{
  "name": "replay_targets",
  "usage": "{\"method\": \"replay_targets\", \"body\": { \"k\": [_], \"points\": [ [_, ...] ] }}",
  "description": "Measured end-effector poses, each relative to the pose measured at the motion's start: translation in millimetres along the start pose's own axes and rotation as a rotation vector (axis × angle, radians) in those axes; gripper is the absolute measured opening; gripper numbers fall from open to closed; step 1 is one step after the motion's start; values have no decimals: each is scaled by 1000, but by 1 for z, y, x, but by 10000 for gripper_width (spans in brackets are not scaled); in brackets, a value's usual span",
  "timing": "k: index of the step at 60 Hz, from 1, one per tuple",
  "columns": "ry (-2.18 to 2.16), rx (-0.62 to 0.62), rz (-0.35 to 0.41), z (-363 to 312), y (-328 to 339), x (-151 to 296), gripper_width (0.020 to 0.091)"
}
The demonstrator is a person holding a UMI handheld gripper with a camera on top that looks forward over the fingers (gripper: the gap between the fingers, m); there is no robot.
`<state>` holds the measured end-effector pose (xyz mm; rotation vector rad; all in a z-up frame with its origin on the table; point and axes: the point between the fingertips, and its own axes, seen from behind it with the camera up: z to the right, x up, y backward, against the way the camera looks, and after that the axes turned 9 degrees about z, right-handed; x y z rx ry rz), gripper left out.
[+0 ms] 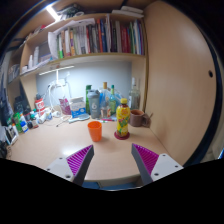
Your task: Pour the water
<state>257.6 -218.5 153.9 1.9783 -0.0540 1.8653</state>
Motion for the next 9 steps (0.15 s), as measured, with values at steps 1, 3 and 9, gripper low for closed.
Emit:
{"method": "replay_targets", "body": {
  "k": [1, 3, 9],
  "points": [
    [5, -1, 2, -2, 11, 2, 837],
    [12, -8, 5, -6, 33, 8, 840],
    [15, -9, 16, -12, 81, 23, 846]
  ]
}}
